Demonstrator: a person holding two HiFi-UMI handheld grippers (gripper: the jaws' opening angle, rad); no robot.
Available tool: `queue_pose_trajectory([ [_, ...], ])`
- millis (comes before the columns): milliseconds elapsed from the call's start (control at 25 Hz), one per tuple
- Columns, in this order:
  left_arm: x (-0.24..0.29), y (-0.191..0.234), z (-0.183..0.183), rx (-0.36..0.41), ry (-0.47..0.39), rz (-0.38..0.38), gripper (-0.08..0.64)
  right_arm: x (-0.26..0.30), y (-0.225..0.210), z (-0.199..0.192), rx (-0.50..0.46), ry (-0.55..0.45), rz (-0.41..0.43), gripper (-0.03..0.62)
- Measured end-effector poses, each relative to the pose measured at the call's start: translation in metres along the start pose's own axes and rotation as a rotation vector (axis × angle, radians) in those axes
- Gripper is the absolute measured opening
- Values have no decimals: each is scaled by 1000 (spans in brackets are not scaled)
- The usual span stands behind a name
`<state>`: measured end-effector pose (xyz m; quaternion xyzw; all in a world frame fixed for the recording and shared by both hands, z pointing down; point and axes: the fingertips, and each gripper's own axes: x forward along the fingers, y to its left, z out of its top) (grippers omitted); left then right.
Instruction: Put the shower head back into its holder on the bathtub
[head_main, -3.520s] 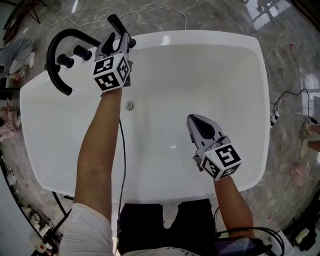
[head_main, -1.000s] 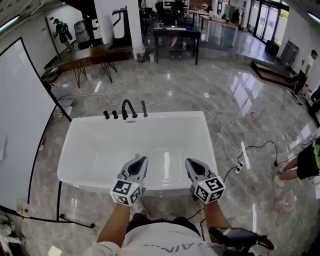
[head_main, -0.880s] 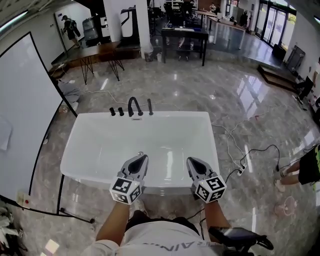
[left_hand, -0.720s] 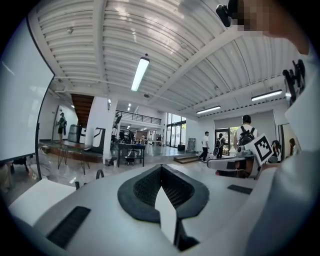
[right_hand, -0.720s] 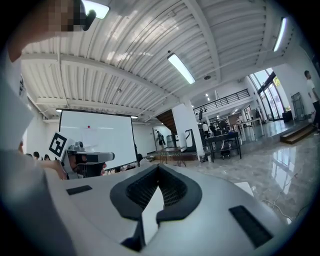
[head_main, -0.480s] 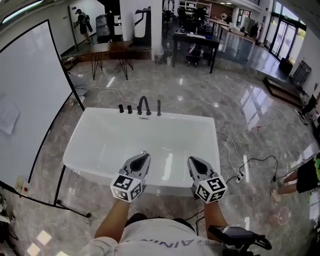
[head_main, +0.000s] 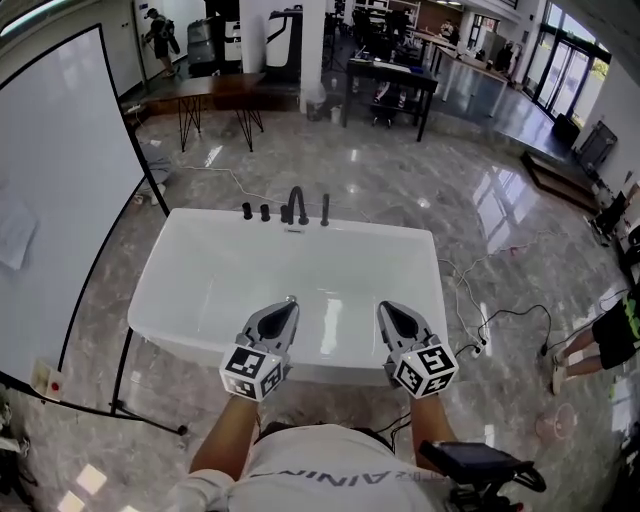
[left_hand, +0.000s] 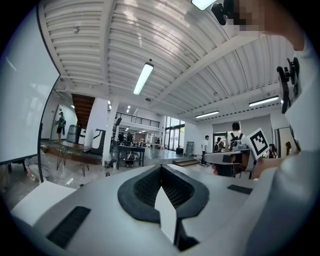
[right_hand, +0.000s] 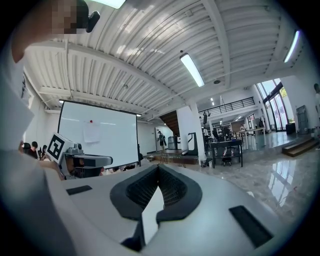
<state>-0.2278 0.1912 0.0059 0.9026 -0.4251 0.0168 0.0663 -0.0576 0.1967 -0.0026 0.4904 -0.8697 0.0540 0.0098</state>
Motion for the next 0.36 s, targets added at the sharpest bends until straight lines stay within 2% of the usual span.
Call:
queue_pose_trajectory([
  [360,-4,11,-17,-14,-7,-22,17,14,12,-15,-13,3,-1,8],
])
